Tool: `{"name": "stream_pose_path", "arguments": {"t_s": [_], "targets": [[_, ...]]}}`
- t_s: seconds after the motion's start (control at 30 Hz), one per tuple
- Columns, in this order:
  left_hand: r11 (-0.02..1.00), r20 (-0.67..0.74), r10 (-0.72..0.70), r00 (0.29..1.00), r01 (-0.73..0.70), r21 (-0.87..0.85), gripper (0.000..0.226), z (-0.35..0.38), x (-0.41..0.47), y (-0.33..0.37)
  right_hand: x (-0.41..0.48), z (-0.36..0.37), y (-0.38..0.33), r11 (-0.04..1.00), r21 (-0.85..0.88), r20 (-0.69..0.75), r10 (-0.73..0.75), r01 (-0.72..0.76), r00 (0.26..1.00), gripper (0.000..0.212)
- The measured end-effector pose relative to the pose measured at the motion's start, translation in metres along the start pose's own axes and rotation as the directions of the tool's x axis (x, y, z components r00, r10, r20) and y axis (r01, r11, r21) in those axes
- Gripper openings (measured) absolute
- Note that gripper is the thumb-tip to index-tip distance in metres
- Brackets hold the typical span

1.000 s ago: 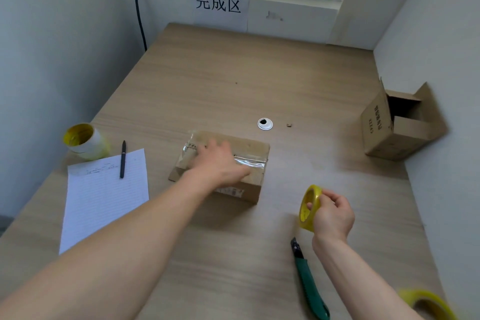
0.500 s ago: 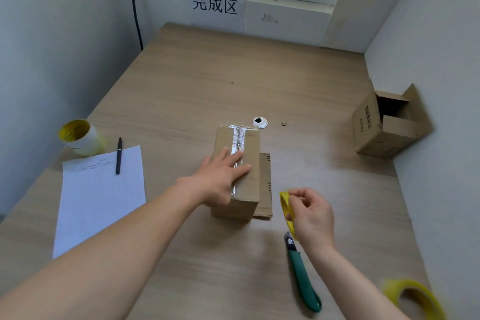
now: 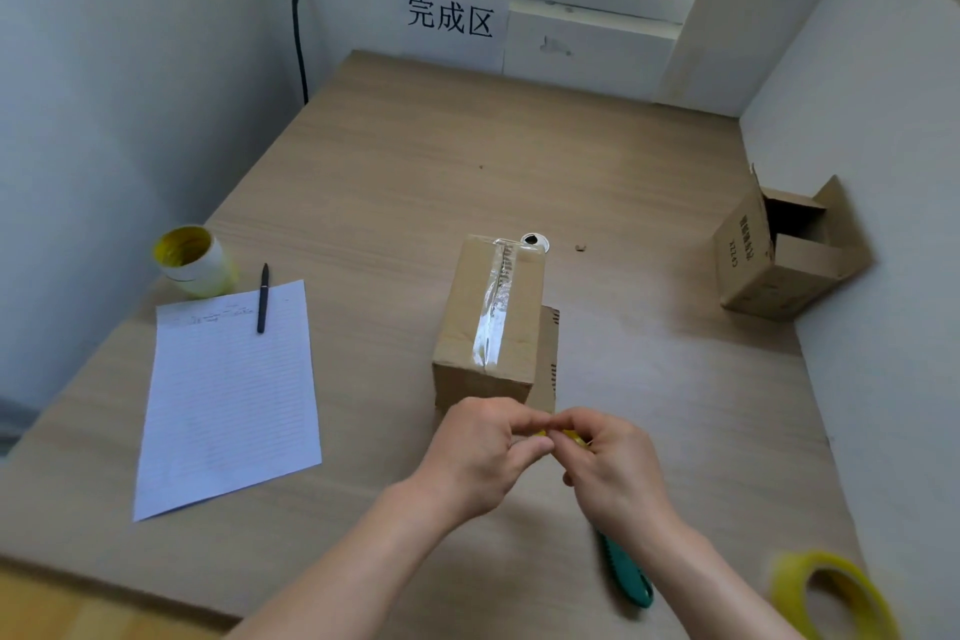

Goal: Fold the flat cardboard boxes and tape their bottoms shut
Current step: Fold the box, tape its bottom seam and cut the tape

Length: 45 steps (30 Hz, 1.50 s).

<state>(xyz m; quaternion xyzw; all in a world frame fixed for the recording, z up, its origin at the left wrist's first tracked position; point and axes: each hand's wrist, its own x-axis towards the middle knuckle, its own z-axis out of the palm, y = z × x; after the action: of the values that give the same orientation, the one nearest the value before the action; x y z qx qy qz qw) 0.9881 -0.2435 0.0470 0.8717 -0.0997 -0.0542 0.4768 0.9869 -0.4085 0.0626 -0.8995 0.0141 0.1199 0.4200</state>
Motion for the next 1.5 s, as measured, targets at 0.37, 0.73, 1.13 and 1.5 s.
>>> {"name": "stream_pose_path", "arguments": {"t_s": [0.37,0.73,1.13,1.5], "targets": [[0.999,-0.191,-0.042,0.981,0.047,0.024,0.018,-0.008,-0.03,-0.023,-0.015,0.023,-0.012,0.99,0.14,0.171,0.002,-0.026,0.985,0.023],[0.936,-0.22,-0.212,0.952,0.132,-0.327,0.019,-0.048,-0.013,-0.014,0.002,-0.039,-0.031,0.883,0.439,0.503,-0.09,-0.165,0.859,0.055],[0.894,-0.347,-0.407,0.845,0.291,-0.34,0.023,-0.06,0.003,-0.043,0.032,-0.032,-0.035,0.856,-0.51,0.096,-0.033,0.077,0.995,0.038],[0.953,-0.528,-0.301,0.794,0.25,-0.168,0.01,-0.052,0.012,-0.058,0.041,-0.008,-0.041,0.741,-0.664,0.067,-0.079,0.103,0.995,0.044]]}}
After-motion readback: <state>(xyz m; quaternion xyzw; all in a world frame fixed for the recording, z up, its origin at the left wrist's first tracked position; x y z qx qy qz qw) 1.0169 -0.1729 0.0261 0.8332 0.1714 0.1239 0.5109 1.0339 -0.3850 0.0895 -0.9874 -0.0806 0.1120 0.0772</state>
